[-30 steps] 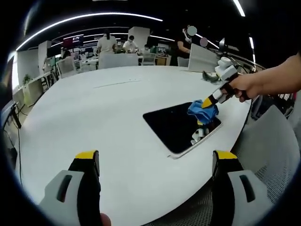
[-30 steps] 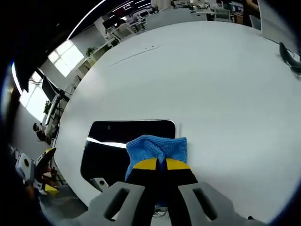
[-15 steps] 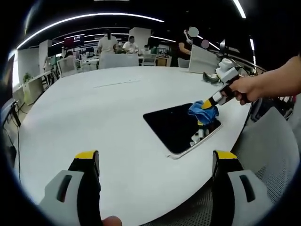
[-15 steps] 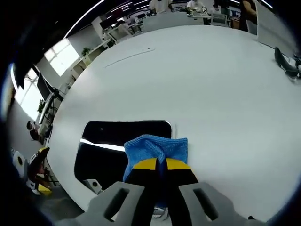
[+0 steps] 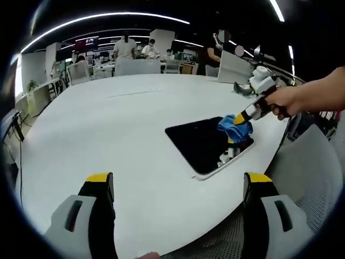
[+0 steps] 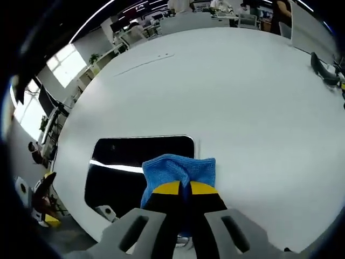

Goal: Wipe the mirror surface with the cleaning cloth until all visible marks leave the cleaned area.

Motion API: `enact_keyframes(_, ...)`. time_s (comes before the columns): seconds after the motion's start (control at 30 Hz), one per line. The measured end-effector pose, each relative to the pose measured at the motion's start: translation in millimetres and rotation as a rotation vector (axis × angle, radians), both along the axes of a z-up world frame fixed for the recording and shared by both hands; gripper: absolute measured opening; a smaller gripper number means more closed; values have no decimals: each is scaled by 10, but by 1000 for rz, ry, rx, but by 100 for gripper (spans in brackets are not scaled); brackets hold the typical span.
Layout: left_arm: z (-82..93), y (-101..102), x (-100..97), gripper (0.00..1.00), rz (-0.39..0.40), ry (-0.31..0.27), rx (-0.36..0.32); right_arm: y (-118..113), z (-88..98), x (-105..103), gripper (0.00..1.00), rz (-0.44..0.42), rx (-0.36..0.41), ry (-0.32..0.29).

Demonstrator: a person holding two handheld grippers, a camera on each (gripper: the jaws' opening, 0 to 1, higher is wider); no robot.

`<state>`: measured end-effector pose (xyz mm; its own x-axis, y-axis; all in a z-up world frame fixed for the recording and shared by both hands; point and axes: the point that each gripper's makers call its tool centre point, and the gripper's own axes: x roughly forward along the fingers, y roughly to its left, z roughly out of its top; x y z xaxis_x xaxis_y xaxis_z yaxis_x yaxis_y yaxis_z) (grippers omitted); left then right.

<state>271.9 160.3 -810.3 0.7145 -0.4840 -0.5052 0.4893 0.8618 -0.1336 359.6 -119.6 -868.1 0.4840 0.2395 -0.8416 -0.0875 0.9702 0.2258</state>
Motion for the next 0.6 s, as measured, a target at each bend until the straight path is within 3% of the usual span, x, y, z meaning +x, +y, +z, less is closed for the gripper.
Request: enact_keyframes(0.6,32,2,24,99,-10,-26,17,36,3,-307,0,-56,52,11)
